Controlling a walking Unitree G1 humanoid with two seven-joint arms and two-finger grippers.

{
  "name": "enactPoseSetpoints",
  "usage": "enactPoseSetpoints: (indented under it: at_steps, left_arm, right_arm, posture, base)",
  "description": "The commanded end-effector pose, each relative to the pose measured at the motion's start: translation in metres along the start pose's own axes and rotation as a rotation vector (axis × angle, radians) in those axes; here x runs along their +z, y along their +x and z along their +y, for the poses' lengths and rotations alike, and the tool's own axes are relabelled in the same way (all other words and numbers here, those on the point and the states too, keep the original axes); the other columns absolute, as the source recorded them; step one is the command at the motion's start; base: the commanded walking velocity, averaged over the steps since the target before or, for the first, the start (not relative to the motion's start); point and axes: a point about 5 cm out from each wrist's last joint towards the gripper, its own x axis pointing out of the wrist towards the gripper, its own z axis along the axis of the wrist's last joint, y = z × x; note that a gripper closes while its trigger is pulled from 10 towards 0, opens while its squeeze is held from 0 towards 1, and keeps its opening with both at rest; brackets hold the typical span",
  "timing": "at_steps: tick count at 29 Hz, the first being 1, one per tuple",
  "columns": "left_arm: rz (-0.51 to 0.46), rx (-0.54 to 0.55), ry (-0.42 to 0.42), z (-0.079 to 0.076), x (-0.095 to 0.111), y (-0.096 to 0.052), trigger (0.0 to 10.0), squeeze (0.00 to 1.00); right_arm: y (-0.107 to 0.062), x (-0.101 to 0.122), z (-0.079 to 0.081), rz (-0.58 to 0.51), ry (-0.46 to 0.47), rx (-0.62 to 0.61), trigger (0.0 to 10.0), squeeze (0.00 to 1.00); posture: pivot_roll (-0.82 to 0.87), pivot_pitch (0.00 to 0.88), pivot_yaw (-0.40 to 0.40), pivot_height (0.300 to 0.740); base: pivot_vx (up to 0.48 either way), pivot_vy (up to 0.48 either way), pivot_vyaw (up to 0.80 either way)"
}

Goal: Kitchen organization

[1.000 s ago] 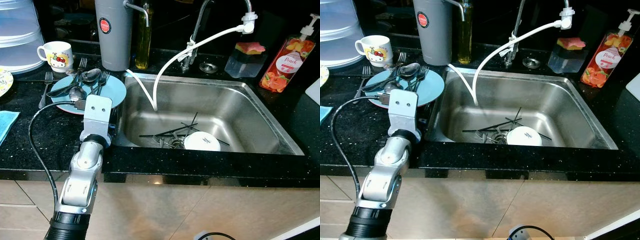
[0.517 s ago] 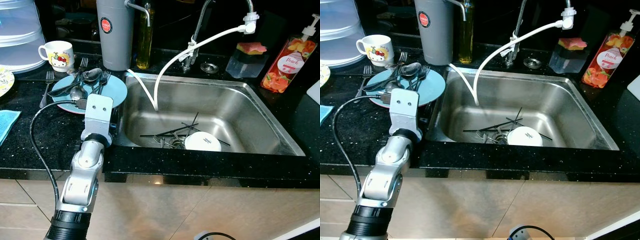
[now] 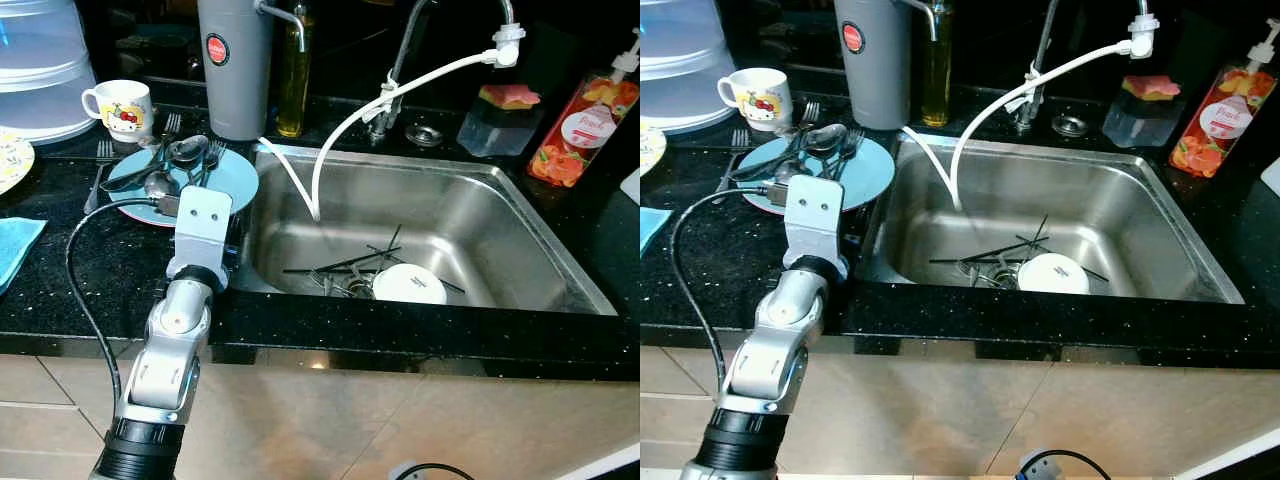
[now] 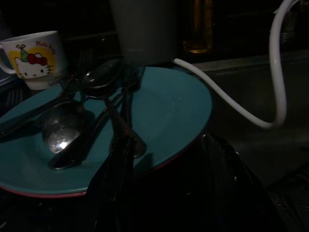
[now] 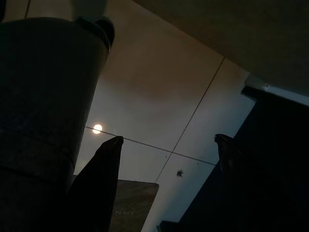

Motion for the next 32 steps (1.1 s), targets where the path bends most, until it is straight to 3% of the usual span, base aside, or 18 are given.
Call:
enactPoseSetpoints:
  at_steps: [1, 32]
  left_arm:
    - [0.009, -0.017, -0.008, -0.005, -0.0011, 0.0013, 10.0, 0.0]
    - [0.006, -0.024, -0.015, -0.0083, -0.0001, -0.0009, 10.0, 0.0]
  right_arm:
    - [0.0001, -0.0002, -0.0005, 0.007, 0.004, -0.002, 10.0, 0.0]
    - [0.0, -0.0013, -0.0019, 0.01, 0.0, -0.001, 10.0, 0.0]
  posture:
    - [0.25, 0.039, -0.091, 0.74]
    - [0.26, 0.05, -0.103, 0.74]
  base:
    - [0.0, 0.0, 0.0]
    - [0.0, 0.0, 0.0]
